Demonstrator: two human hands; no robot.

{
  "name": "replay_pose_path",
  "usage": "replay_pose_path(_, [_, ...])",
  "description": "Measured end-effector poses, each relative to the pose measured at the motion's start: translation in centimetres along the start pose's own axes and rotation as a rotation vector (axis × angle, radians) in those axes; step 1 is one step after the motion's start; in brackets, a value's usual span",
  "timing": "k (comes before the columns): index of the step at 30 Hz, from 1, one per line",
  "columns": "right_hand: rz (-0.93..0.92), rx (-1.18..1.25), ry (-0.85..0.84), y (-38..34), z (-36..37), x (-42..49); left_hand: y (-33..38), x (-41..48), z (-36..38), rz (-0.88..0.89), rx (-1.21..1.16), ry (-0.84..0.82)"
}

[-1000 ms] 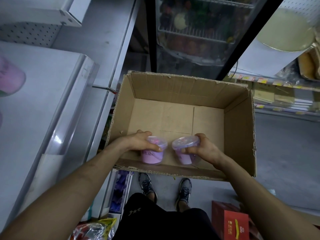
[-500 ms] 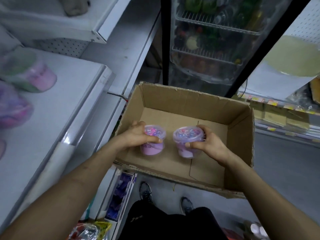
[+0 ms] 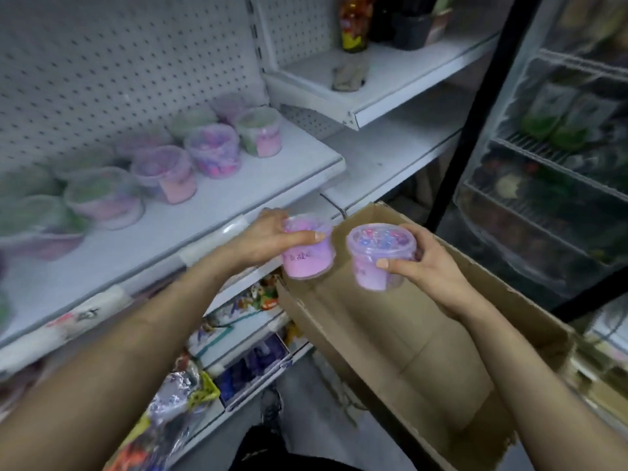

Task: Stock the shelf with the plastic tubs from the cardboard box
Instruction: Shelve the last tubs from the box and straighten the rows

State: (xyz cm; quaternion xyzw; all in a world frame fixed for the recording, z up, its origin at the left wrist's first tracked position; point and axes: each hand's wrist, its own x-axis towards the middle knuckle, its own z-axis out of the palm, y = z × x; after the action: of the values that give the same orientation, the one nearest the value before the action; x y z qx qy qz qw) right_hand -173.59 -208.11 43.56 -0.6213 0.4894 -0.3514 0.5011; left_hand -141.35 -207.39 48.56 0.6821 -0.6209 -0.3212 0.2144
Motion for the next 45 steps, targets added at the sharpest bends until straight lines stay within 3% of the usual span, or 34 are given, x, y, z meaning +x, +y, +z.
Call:
replay_pose_path(7, [-0.145, 0.044, -0.184, -4.8, 5.8, 3.4, -3.0, -7.3, -6.6, -0.115, 0.036, 0.251])
replay_pose_path(17, [-0.236, 0.065, -0.462, -10.8, 17.7, 4.9, -9.9, -17.3, -13.6, -0.316, 0.123, 0.449])
replay_pose_path(25, [-0.27, 0.062, -0.556, -13.9, 26.9, 4.0, -15.3, -23.8, -17.7, -0.374, 0.113, 0.58])
replay_pose_path(32, [-0.259, 0.062, -0.58, -15.8, 34.4, 3.5, -18.2, -27.9, -20.7, -0.319, 0.105, 0.636])
replay_pose_path(38, [-0.238, 0.068, -0.554, -15.8, 37.9, 4.0, -19.5, -30.0, -21.0, -0.264, 0.047, 0.626])
replay_pose_path(45, [-0.247, 0.051, -0.618, -16.7, 41.1, 6.0, -20.8, -30.8, -21.7, -0.373, 0.127, 0.661])
